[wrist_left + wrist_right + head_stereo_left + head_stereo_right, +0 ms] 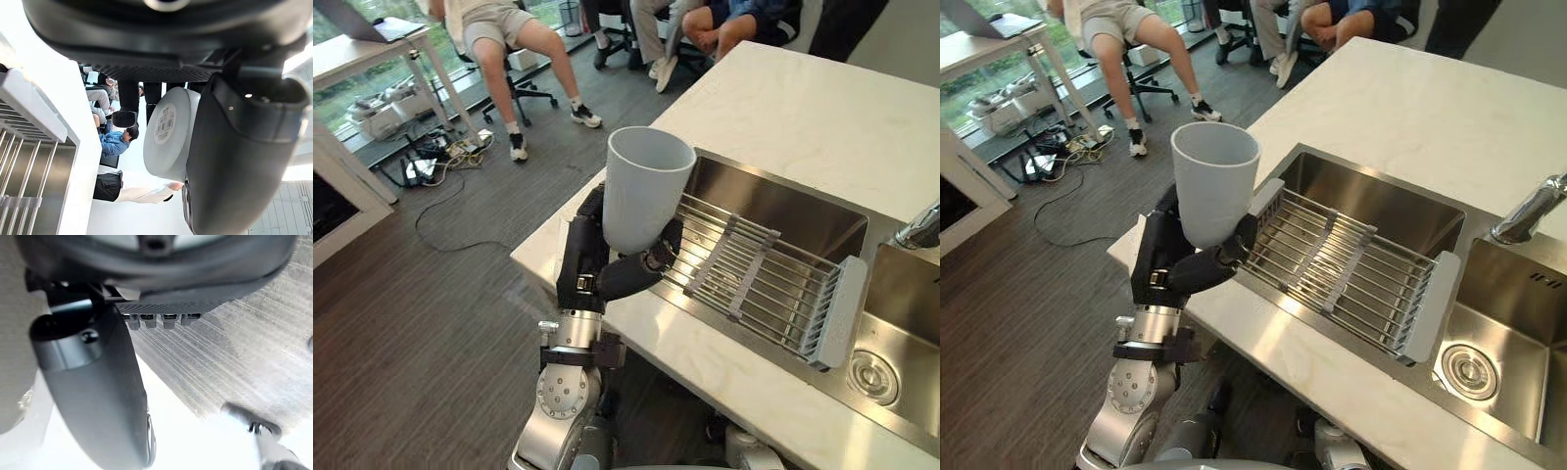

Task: Walk over to the sink, pick up the cup, carry it to the dishwasher, place the cup inside the dishwasher, then close the dishwasher door

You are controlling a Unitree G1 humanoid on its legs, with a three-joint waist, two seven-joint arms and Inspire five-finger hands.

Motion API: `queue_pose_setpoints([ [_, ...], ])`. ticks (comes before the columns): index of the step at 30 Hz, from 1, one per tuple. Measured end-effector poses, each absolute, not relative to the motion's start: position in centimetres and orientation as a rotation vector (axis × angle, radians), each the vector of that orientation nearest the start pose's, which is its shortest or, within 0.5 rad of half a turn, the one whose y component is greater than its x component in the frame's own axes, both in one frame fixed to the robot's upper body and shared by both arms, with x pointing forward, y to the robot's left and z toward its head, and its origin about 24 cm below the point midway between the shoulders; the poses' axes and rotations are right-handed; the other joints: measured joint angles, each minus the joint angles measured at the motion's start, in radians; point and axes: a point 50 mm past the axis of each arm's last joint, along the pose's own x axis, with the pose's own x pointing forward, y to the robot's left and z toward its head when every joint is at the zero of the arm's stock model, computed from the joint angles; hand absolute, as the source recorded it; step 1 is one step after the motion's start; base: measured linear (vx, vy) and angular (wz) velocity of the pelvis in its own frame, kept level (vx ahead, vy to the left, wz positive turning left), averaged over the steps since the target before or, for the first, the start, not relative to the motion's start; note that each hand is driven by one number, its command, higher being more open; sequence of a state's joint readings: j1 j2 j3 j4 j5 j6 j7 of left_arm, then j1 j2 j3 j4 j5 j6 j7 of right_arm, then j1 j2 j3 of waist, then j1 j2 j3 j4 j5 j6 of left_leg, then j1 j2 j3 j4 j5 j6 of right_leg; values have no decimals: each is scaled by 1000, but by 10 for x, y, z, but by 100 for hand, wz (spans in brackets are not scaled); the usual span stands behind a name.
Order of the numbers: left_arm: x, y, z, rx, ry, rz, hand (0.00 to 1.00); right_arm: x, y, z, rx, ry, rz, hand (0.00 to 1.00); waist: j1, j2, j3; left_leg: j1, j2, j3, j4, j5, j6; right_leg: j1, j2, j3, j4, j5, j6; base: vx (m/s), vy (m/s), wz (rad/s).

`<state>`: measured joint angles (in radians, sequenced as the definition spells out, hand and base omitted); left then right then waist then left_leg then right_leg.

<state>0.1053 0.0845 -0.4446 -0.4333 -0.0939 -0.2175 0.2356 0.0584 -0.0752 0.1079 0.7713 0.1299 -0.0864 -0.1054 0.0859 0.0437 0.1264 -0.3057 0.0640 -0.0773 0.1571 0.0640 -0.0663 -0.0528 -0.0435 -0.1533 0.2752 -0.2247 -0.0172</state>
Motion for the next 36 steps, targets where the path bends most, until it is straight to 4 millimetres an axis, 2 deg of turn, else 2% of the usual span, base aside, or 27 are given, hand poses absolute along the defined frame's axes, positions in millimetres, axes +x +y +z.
queue_pose_setpoints([
  [2,202,75,134,-246,-492,-225,0,163,-172,-122,-18,748,-128,100,-14,-4,1,16,10,124,101,-29,20,-6,-29,-33,-22,25,7,-112,-21,66],
  [3,203,74,136,-256,-499,-237,0,163,-173,-122,-18,749,-135,100,-21,-3,1,34,18,158,122,-44,24,-7,-37,-48,-27,30,10,-107,46,73],
  [4,205,69,141,-266,-517,-269,0,161,-174,-123,-18,753,-143,100,-36,1,-2,72,46,224,147,-81,29,-9,-48,-81,-35,37,17,-90,62,68],
  [5,206,65,143,-271,-525,-291,0,160,-175,-123,-14,757,-148,100,-42,2,-3,94,59,250,144,-103,29,-11,-55,-99,-36,40,20,-98,108,95],
  [6,208,58,147,-273,-544,-336,0,157,-176,-124,11,763,-167,100,-53,11,-9,142,80,296,104,-123,23,-18,-66,-133,-36,44,29,-67,156,74],
  [7,210,53,149,-270,-551,-362,0,157,-177,-125,30,765,-184,100,-52,22,-16,173,76,327,27,-121,18,-22,-69,-149,-42,52,42,-56,221,72],
  [8,212,51,148,-264,-545,-375,0,156,-176,-125,42,767,-192,100,-56,25,-19,191,69,338,-27,-110,0,-16,-70,-163,-57,60,57,-31,240,46],
  [9,215,51,142,-245,-522,-377,0,153,-174,-126,61,774,-203,100,-61,9,-25,210,40,328,-80,-83,10,-1,-87,-177,-83,75,74,-9,196,42],
  [11,220,52,130,-224,-470,-365,0,149,-169,-129,81,787,-203,100,-74,2,-30,226,8,302,-97,-72,20,44,-106,-209,-124,94,97,5,179,48],
  [13,223,57,127,-220,-453,-339,0,147,-169,-129,83,792,-198,100,-73,1,-31,228,-7,289,-97,-68,25,64,-114,-223,-140,106,106,-15,125,35],
  [17,229,71,128,-201,-464,-277,0,138,-187,-134,94,819,-228,100,-71,-2,-33,237,-13,272,-97,-64,31,94,-113,-242,-161,121,106,-36,40,17],
  [19,232,80,129,-190,-472,-241,0,123,-203,-135,111,832,-270,100,-73,-8,-39,237,-14,250,-122,-44,34,96,-113,-264,-161,121,106,-63,-9,24],
  [22,230,81,126,-178,-464,-247,0,107,-212,-139,166,858,-321,100,-75,-17,-44,236,-24,216,-170,-7,35,95,-108,-300,-165,120,104,-45,-18,32],
  [25,223,84,125,-184,-459,-250,0,106,-214,-140,172,865,-335,100,-71,-21,-45,232,-33,183,-195,11,41,97,-112,-336,-162,118,107,-13,2,42],
  [27,219,85,125,-190,-460,-245,0,107,-213,-141,179,867,-336,100,-66,-26,-46,231,-48,156,-195,13,45,101,-131,-365,-132,98,114,27,39,48],
  [29,216,88,126,-196,-467,-235,0,109,-209,-142,187,875,-333,100,-46,-39,-44,239,-81,128,-193,4,54,100,-180,-393,-56,53,130,44,68,54],
  [31,212,94,128,-197,-477,-201,0,114,-206,-141,184,866,-323,100,-44,-46,-40,239,-113,85,-173,-10,68,97,-224,-411,38,29,120,49,73,68],
  [32,211,97,128,-197,-474,-185,0,114,-205,-141,185,866,-322,100,-39,-50,-39,245,-129,55,-163,-24,87,87,-246,-370,114,23,100,105,103,84],
  [33,211,100,126,-190,-469,-176,0,114,-202,-142,181,868,-310,100,-34,-50,-40,259,-138,12,-153,-32,100,52,-262,-287,223,26,48,156,76,98],
  [34,211,100,125,-188,-465,-171,0,114,-199,-142,184,871,-302,100,-35,-42,-42,262,-136,-20,-149,-33,108,5,-252,-207,302,22,9,172,15,111],
  [35,211,103,125,-187,-465,-153,0,117,-193,-142,188,868,-283,100,-41,-44,-39,255,-130,-70,-136,-38,108,-27,-191,-107,311,-48,17,129,-39,98],
  [36,212,104,125,-188,-464,-142,0,119,-190,-142,182,863,-267,100,-42,-46,-37,253,-129,-93,-131,-39,108,-47,-162,-62,311,-72,15,100,-57,100],
])
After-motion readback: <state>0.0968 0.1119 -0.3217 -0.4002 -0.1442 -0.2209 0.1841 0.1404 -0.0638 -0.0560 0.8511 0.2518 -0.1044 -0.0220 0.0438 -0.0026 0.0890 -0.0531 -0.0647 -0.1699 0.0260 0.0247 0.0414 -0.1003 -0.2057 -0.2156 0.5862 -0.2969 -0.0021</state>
